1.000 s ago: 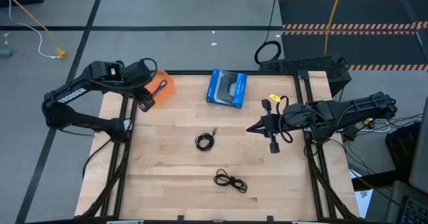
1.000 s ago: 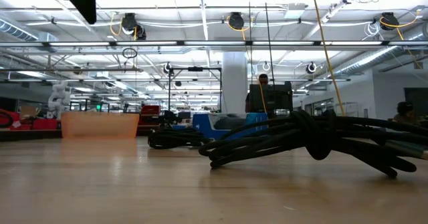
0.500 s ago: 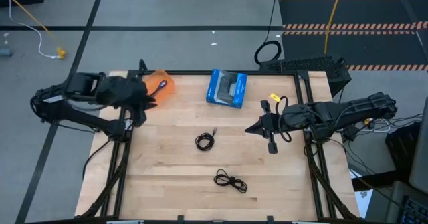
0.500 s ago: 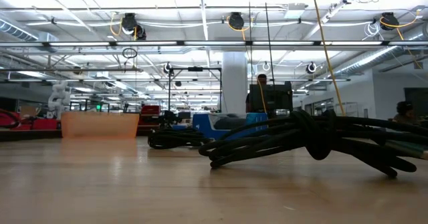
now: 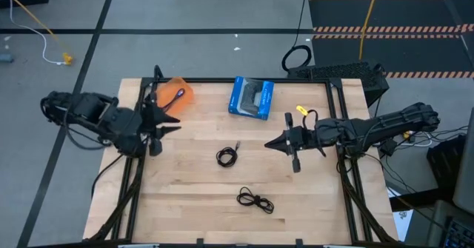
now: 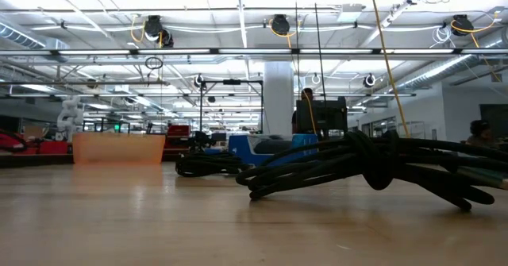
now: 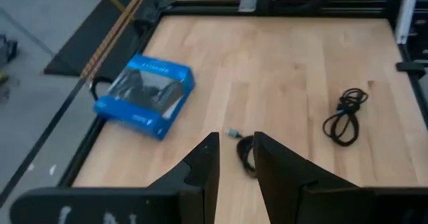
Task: Pick and place USB-C Cables
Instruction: Put the bottom black charger cable into the orange bin
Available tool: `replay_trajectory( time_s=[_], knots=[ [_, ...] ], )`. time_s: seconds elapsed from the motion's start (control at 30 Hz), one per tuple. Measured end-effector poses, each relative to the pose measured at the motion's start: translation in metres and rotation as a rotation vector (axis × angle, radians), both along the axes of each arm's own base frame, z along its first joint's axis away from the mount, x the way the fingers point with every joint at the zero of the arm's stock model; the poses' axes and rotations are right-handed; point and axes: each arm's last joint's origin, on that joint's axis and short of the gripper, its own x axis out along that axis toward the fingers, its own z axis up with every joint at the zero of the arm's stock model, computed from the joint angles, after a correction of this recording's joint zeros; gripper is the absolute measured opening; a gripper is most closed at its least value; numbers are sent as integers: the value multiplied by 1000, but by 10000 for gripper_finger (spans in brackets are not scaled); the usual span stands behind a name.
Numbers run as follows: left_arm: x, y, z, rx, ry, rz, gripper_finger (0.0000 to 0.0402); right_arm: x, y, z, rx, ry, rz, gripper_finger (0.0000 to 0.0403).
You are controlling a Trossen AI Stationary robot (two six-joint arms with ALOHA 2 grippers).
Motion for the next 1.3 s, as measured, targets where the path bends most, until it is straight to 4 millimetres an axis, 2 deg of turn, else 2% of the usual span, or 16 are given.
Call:
replay_trajectory(
  time_s=[0.33, 0.6, 0.7, 0.9, 1.13, 1.3],
  knots=[
    [23, -26, -44, 53, -152, -112, 92, 6, -1, -4, 51, -10, -93, 0],
    [33, -31, -80, 113, -261, -106, 92, 7, 4, 4, 74, -94, -72, 0],
    [34, -29, -81, 138, -276, -103, 92, 6, 6, 9, 99, -114, -63, 0],
    [35, -28, -78, 130, -295, -88, 92, 1, 18, 35, 149, -61, -78, 0],
    [35, -28, -78, 120, -301, -84, 92, -7, 34, 82, 197, 28, -82, 0],
    [36, -28, -77, 114, -308, -85, 92, -6, 42, 109, 214, 111, -70, 0]
  ],
)
